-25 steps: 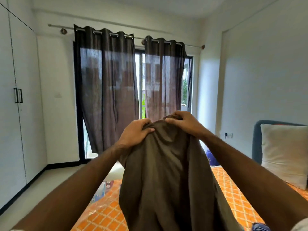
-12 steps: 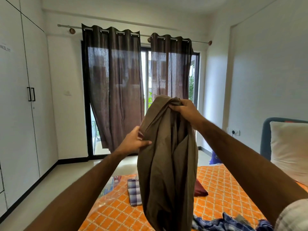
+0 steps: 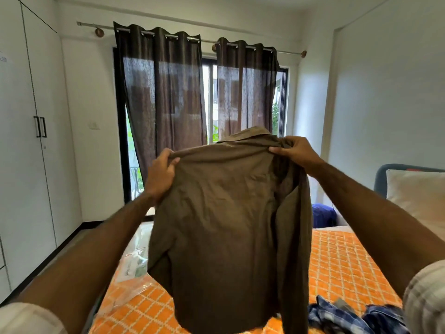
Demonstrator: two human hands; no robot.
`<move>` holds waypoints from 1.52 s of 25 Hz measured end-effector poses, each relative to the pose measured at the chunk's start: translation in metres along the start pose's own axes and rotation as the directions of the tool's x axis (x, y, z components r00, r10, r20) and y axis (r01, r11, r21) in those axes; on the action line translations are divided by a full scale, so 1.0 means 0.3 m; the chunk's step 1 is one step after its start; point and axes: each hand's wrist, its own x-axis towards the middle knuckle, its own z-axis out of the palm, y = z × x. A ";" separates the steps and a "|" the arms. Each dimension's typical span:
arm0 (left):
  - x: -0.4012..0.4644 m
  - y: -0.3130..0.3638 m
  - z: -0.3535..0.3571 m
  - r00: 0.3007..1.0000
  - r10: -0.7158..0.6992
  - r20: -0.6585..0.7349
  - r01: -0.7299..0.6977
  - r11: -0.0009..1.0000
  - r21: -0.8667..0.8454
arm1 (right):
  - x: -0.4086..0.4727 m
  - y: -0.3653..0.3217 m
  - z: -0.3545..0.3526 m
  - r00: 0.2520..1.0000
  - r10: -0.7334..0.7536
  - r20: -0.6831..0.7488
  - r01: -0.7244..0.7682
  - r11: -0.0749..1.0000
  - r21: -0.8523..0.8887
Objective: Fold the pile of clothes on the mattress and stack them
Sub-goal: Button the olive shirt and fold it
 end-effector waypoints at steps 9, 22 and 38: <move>0.014 -0.034 -0.190 0.993 -0.004 -0.120 0.040 0.952 0.302 | -0.039 0.134 -0.020 0.974 0.033 -0.224 -0.080 0.975 -0.207; -0.315 -0.084 -0.504 0.672 -0.458 0.582 0.686 0.681 -0.256 | -0.292 0.150 -0.156 0.747 0.288 0.600 -0.469 0.868 0.166; -0.323 -0.898 0.195 0.955 -0.225 0.193 0.052 0.767 0.639 | -0.095 1.135 0.489 0.915 0.396 0.076 -0.300 0.796 -0.525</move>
